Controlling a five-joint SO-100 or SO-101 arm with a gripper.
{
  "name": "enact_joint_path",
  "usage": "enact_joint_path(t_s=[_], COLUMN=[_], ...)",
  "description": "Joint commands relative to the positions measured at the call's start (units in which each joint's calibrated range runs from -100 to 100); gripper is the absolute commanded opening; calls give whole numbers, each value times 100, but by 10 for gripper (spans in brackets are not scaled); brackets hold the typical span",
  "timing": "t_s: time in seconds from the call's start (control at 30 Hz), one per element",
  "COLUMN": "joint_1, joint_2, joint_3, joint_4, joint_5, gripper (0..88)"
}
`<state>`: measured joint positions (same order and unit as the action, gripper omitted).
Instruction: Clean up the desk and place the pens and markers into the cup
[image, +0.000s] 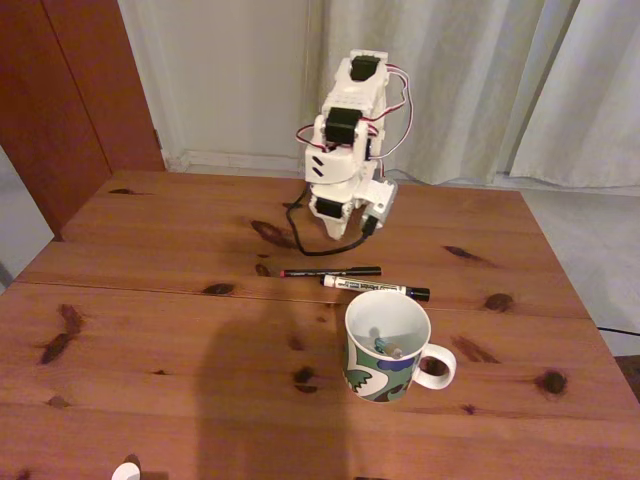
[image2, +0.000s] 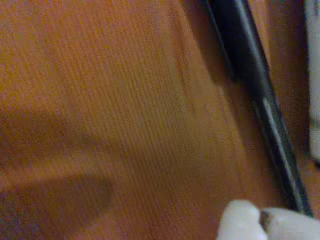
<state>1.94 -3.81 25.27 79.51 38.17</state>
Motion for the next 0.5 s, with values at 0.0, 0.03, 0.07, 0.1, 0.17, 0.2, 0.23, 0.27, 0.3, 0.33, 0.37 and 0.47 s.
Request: enact_joint_path(t_s=[0.0,0.03,0.07,0.1,0.17,0.2,0.23,0.27,0.3,0.33,0.37,0.47], joint_1=[-142,-174,-206,-247,-287,-287,-287,-287,-287,-287,-287,-295], joint_2=[79,121,154,179,237,261,278,294,294,294,294,286], joint_3=[-272,-272,-245,-236,-182,-110,-47,25,97,124,161,179], joint_4=[10,-76,-222,-420,-721,-850,-953,-1013,-1039,-1039,-1039,-1039], joint_5=[201,107,12,-87,-260,-286,-291,-286,-291,-286,-291,-302], gripper=[9,9,9,9,9,9,9,9,9,9,9,9])
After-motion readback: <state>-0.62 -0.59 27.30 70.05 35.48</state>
